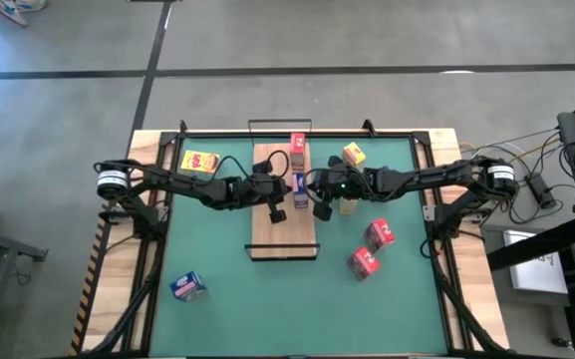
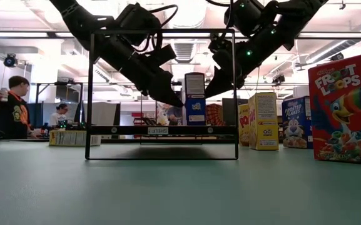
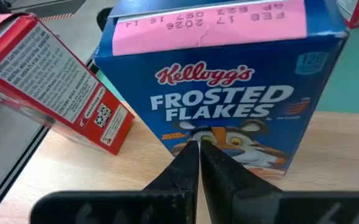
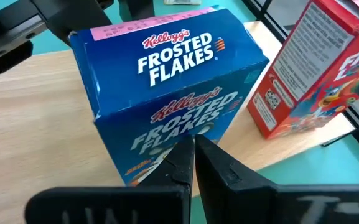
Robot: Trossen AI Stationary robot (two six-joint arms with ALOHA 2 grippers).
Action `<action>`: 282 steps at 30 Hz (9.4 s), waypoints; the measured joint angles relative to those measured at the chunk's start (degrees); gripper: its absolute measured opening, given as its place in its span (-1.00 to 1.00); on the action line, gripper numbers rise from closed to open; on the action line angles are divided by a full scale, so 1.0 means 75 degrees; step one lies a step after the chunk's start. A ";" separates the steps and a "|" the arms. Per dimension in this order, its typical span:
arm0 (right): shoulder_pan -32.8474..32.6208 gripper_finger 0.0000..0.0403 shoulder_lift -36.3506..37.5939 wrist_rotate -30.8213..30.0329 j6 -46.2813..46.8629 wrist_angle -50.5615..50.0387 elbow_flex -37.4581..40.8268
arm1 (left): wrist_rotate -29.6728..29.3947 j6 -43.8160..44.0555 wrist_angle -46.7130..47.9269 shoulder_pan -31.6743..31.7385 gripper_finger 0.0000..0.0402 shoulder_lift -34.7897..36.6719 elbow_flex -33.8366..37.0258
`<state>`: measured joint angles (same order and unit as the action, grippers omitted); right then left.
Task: Stack cereal on shelf
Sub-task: Put the middle blue cereal box on the shelf, then put the bottom yellow cereal box on the shelf
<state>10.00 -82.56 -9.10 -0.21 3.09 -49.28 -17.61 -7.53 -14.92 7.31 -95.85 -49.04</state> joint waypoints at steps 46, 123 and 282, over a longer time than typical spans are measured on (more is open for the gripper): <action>-0.0847 -0.96 0.1381 -0.0013 0.0032 -0.1006 0.0015 | -0.1767 0.1923 0.6454 0.0003 -1.00 0.4007 0.0075; 0.0323 -0.06 -0.0936 0.0386 0.8027 -0.9596 -0.3879 | -0.5788 0.2561 0.9017 -0.0111 -1.00 0.4651 0.0114; -0.1899 -0.19 -0.4132 0.0806 1.0054 -1.1084 -0.9092 | -0.5706 0.2477 0.9003 -0.0117 -1.00 0.4651 0.0259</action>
<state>-4.25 -113.56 -3.05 75.20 -80.04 -117.47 -60.40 11.05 52.60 6.44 -60.97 -47.09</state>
